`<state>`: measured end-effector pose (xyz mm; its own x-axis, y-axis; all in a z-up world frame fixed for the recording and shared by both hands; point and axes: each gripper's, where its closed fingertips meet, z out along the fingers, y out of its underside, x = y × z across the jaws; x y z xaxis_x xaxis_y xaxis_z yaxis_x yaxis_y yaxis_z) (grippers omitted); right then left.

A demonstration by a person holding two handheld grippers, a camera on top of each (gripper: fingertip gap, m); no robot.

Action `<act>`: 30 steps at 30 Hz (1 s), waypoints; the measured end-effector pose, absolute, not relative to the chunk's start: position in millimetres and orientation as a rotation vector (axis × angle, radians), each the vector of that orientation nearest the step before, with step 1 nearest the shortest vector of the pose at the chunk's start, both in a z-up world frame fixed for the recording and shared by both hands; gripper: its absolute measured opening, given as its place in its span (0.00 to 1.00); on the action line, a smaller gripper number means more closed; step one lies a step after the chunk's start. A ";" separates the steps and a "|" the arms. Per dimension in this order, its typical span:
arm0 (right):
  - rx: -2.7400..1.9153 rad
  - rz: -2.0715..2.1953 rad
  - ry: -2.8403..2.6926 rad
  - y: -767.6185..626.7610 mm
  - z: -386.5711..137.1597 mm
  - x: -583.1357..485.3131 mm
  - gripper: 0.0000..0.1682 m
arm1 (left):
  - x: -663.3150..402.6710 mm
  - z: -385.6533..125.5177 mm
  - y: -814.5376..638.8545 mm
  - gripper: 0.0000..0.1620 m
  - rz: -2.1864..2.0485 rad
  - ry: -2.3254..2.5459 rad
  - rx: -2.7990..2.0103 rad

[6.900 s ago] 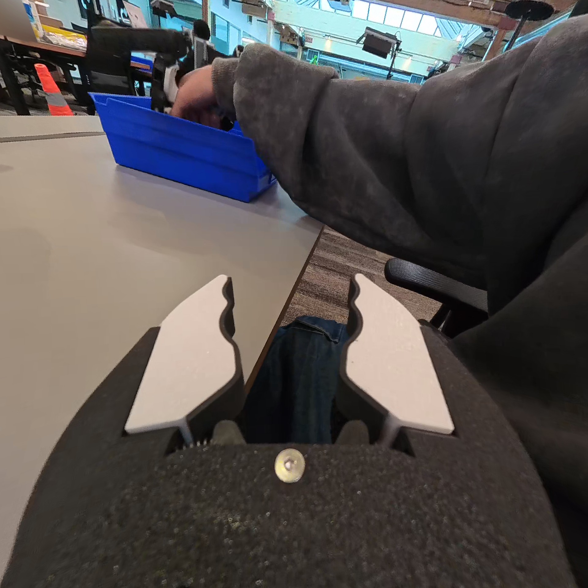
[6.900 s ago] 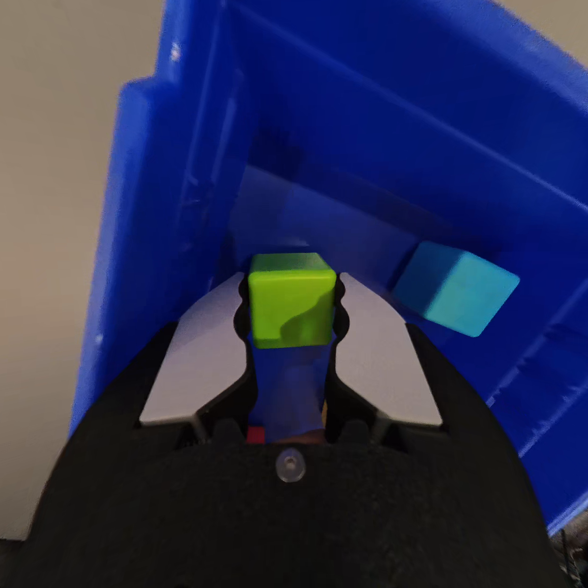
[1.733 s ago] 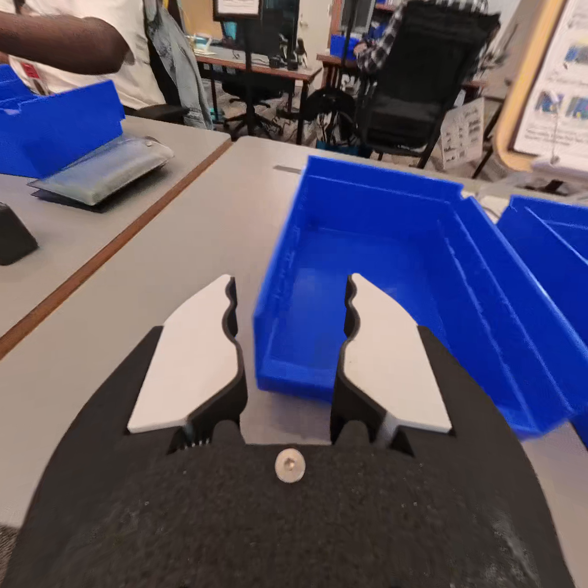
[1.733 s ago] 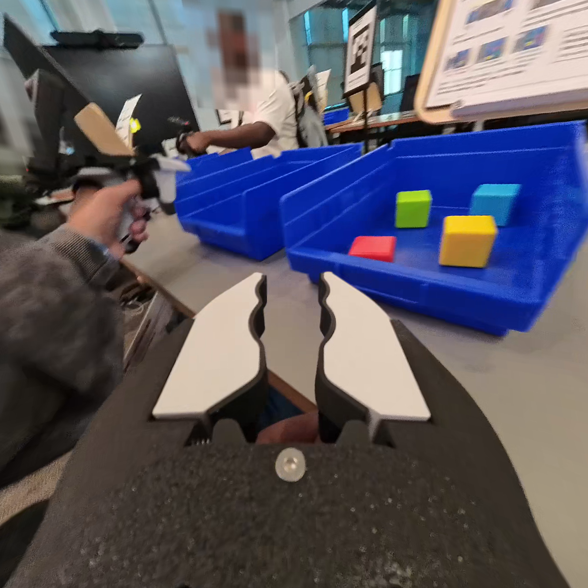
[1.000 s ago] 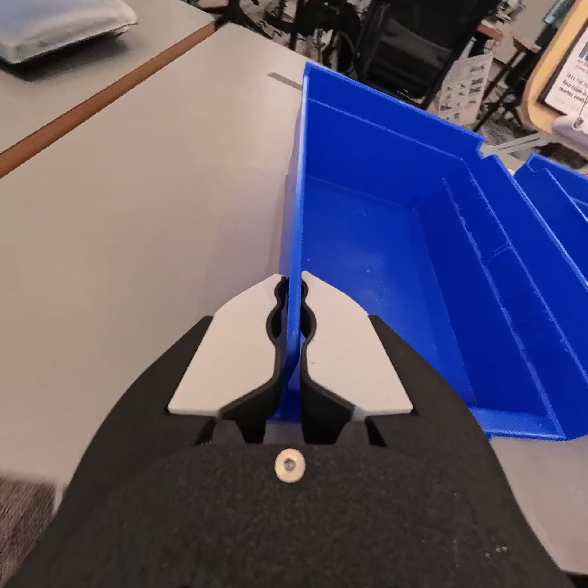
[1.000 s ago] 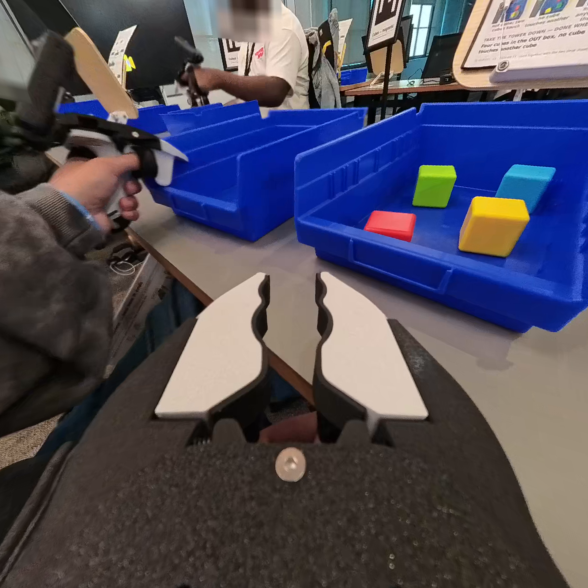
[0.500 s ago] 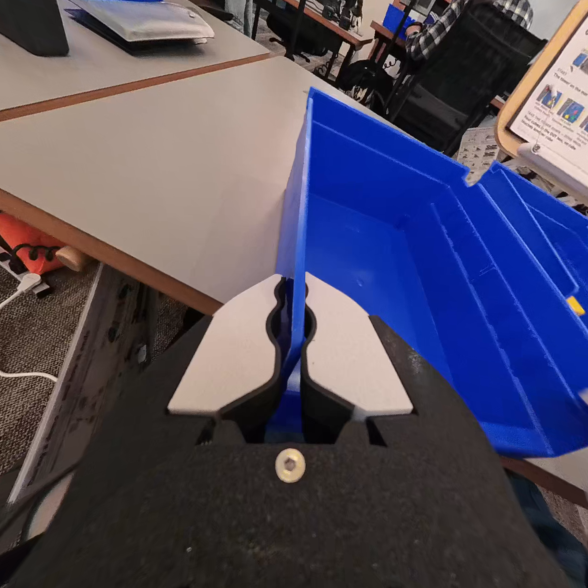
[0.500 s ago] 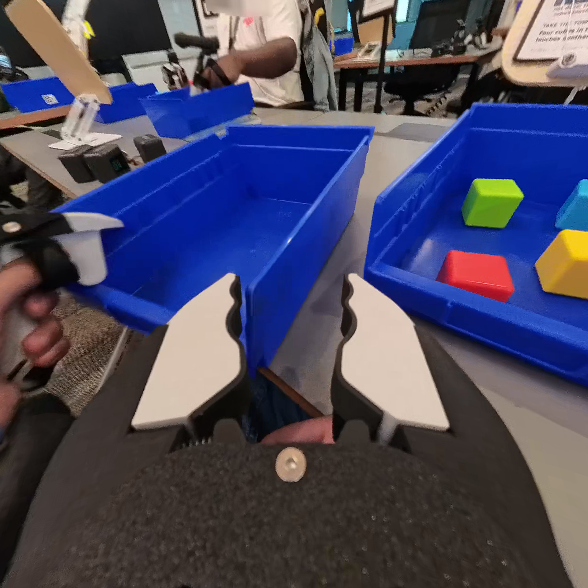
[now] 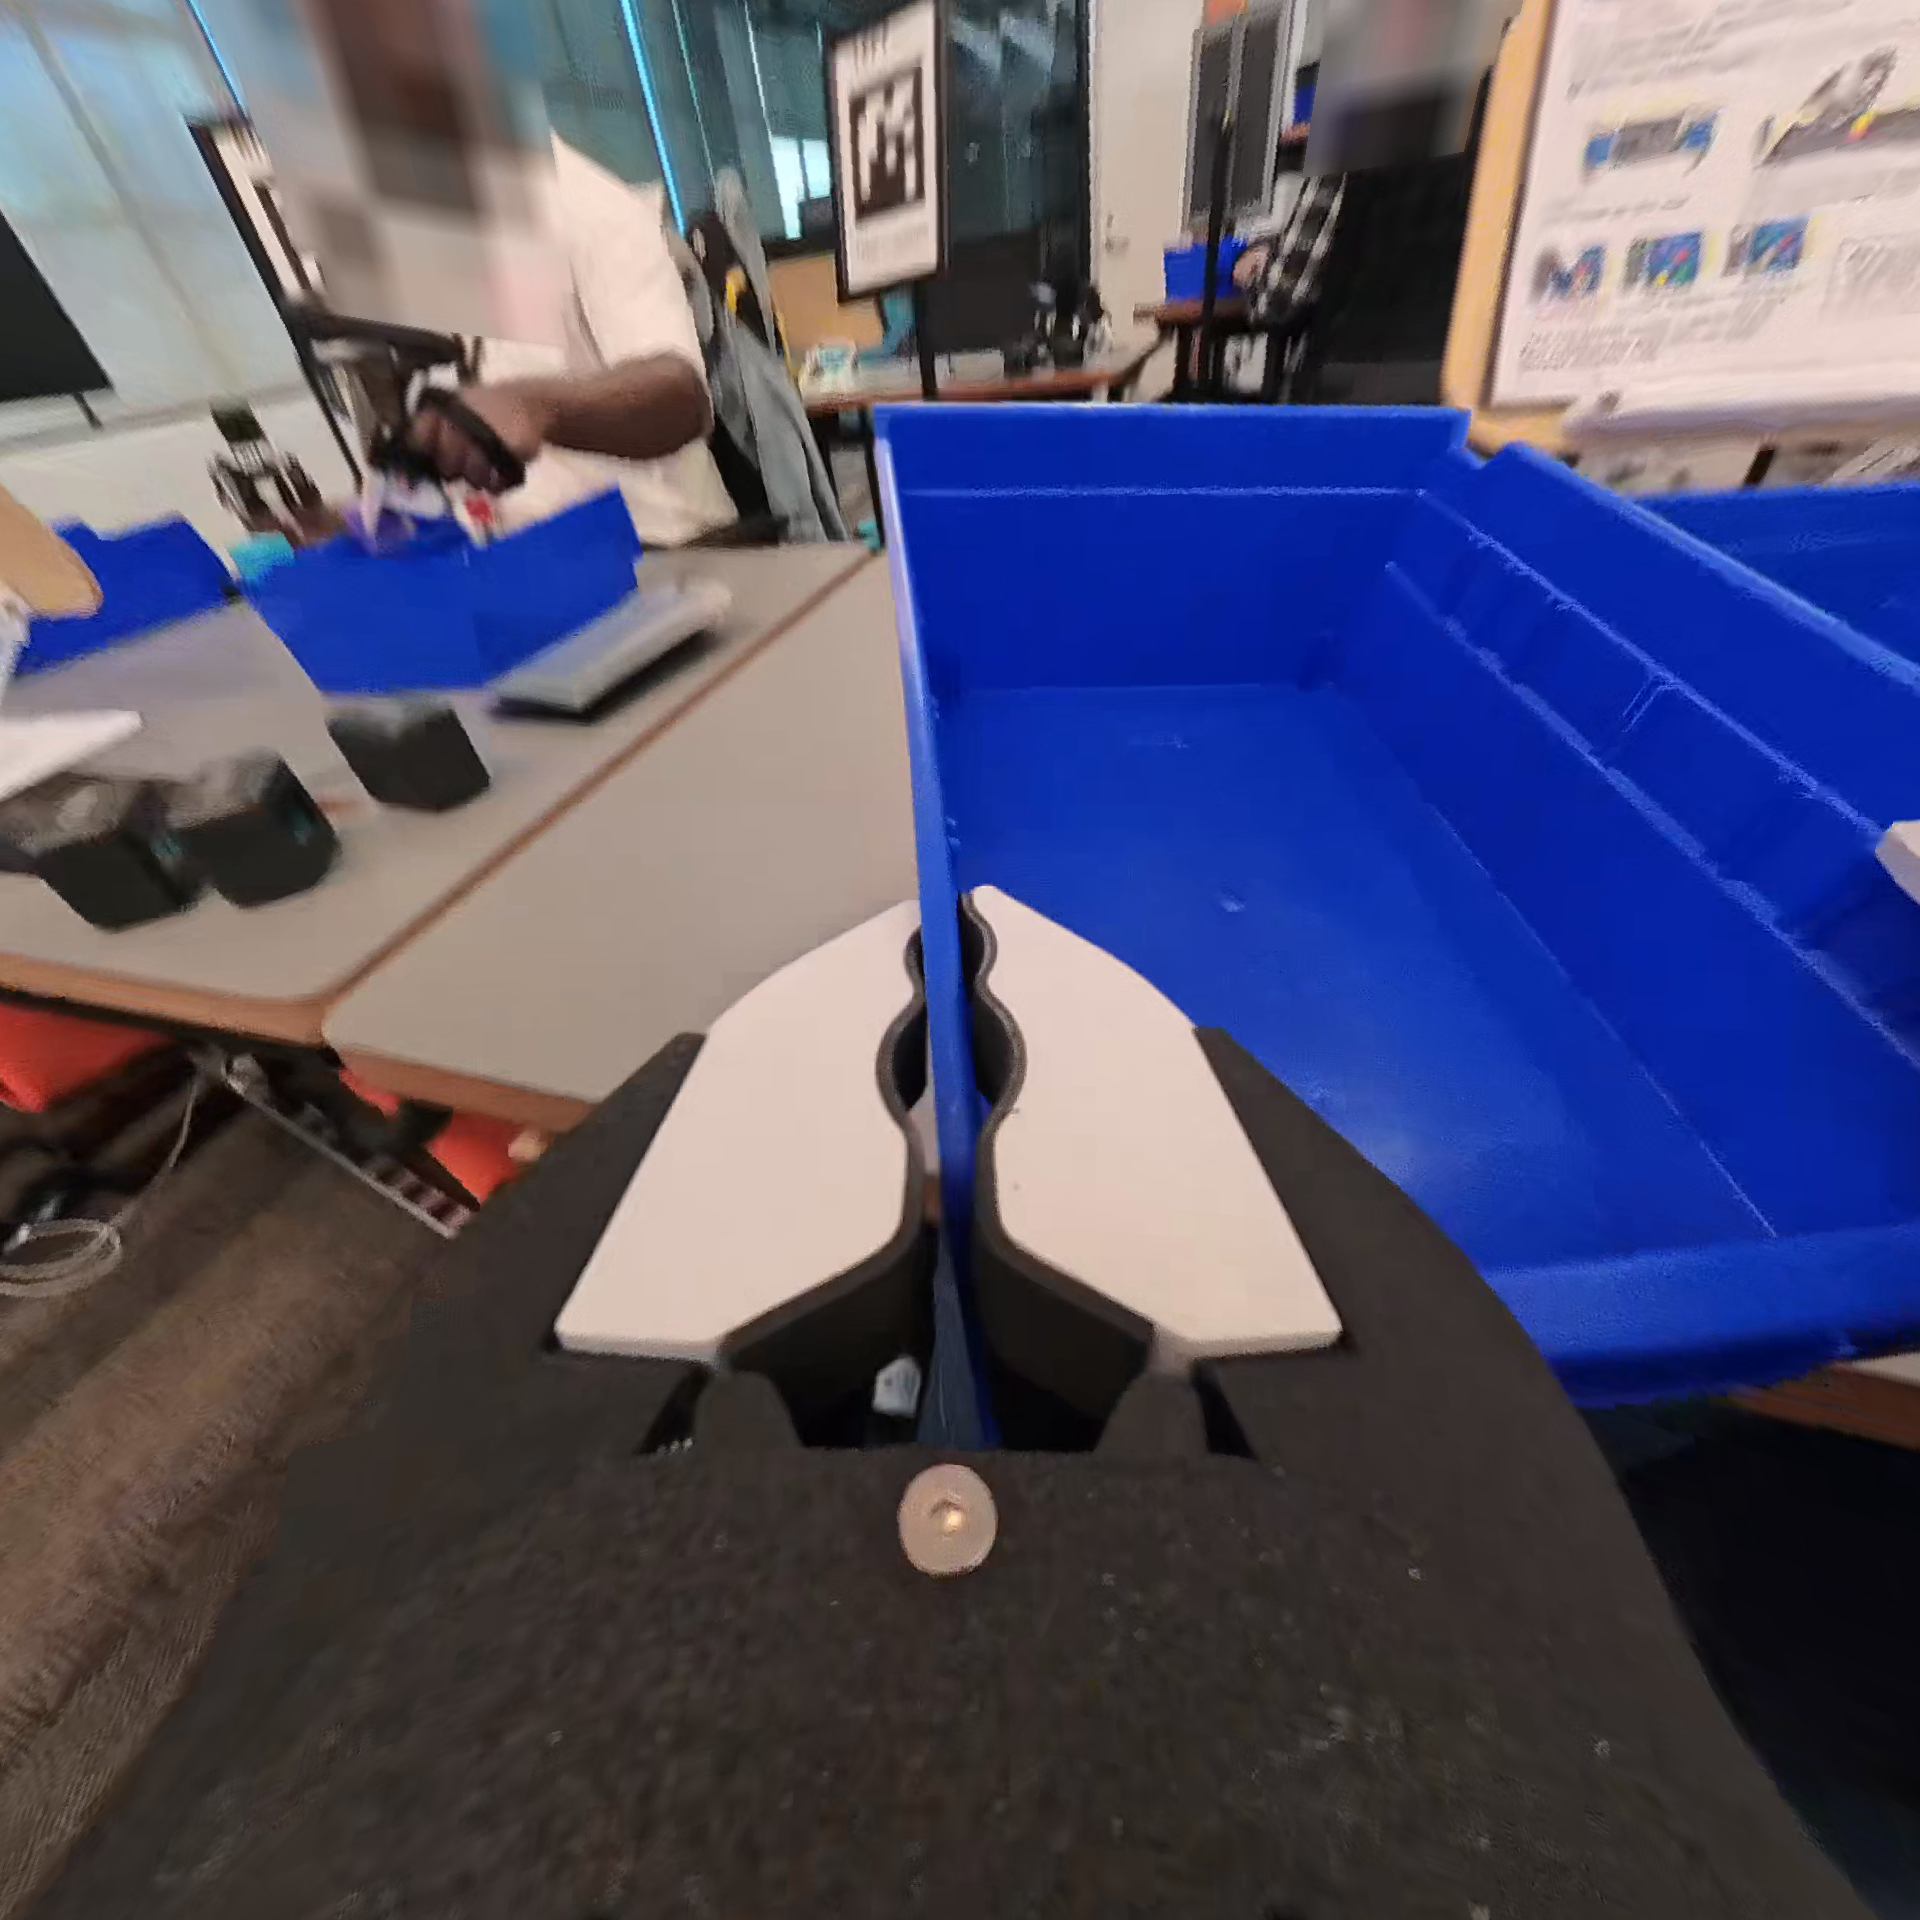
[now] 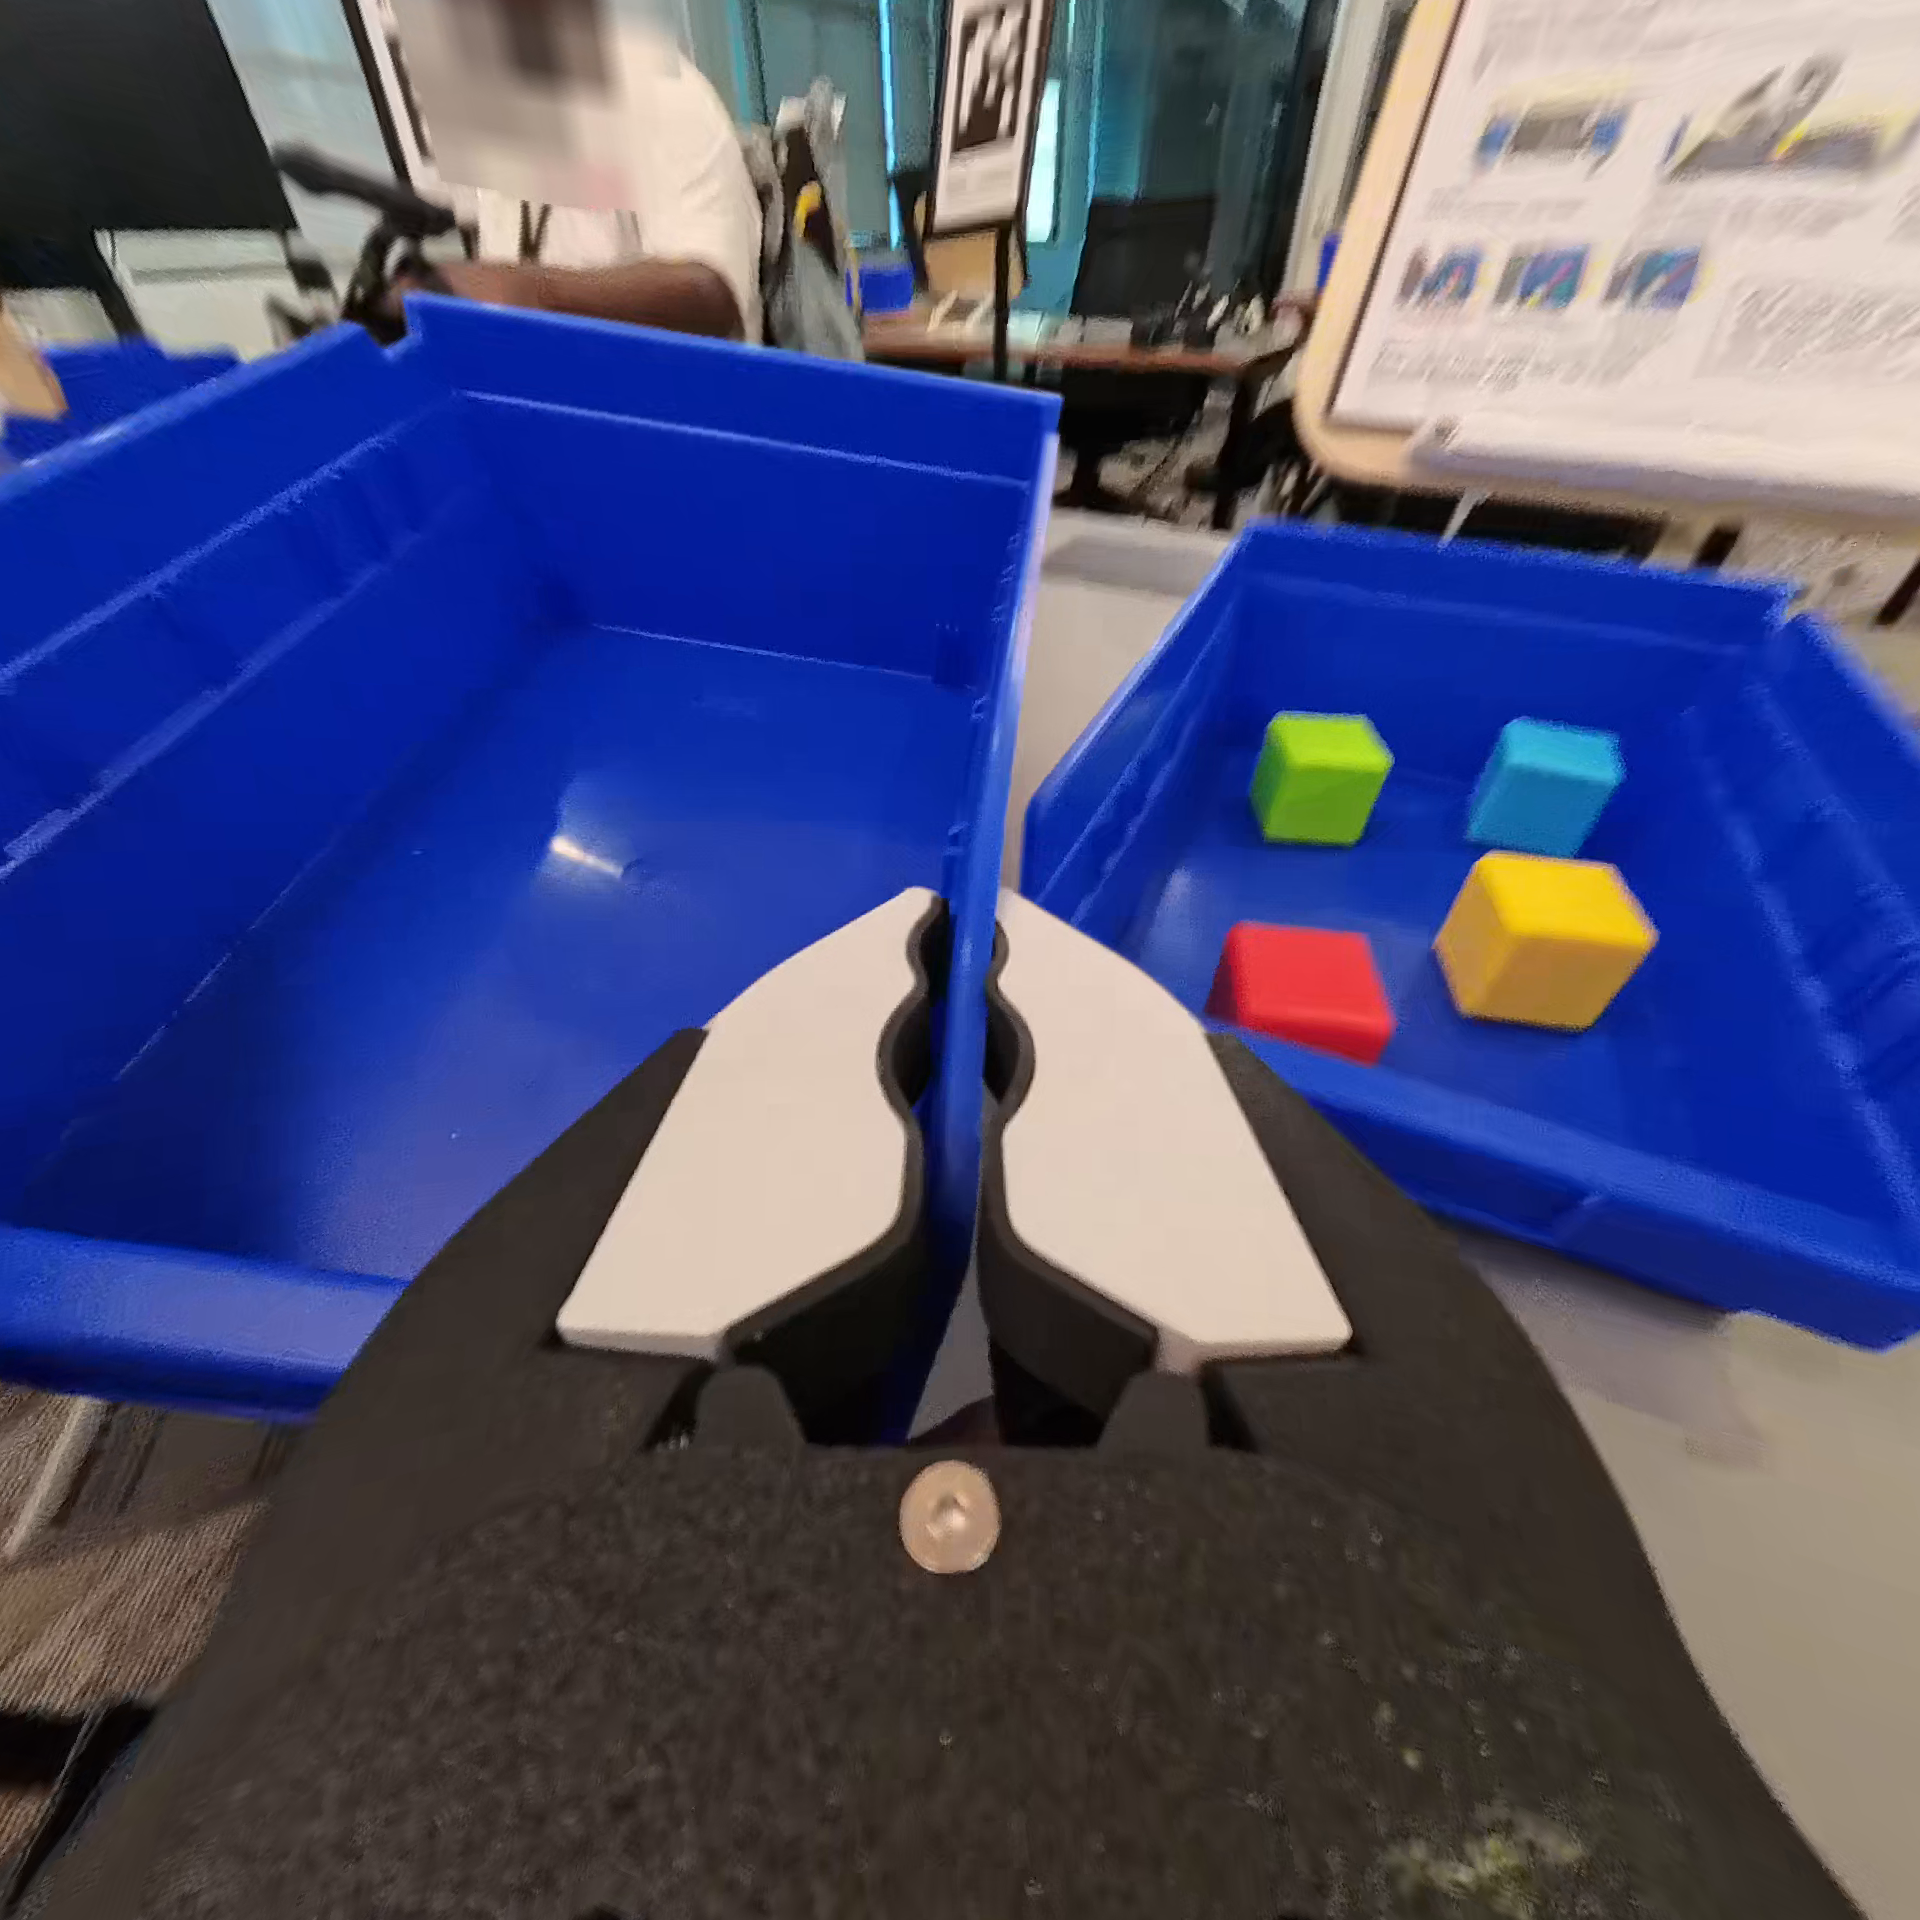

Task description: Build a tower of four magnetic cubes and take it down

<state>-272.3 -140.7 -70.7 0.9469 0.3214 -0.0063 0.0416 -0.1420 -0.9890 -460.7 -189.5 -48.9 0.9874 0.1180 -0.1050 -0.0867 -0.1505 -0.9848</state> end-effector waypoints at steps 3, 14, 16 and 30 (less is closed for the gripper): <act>-1.582 0.246 -0.209 -142.3 -24.0 -246.5 0.02 | -436.5 -5.2 -190.3 0.01 0.188 0.015 -1.596; -1.375 0.040 -0.004 -145.2 100.6 -81.9 0.01 | -280.0 109.9 -141.6 0.01 -0.042 0.221 -1.388; -1.373 -0.044 0.023 -145.1 109.6 -37.2 0.01 | -235.3 112.7 -128.5 0.01 -0.111 0.267 -1.379; -1.789 -0.187 0.290 -127.2 -54.2 255.8 0.02 | 66.8 -59.0 -70.9 0.02 -0.307 0.528 -1.742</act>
<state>255.8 -127.2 -54.2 0.9552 -0.2946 -0.0284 -0.0958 -0.2168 -0.9715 66.8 -70.9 -59.0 0.8608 -0.5032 -0.0756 -0.1831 -0.1677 -0.9687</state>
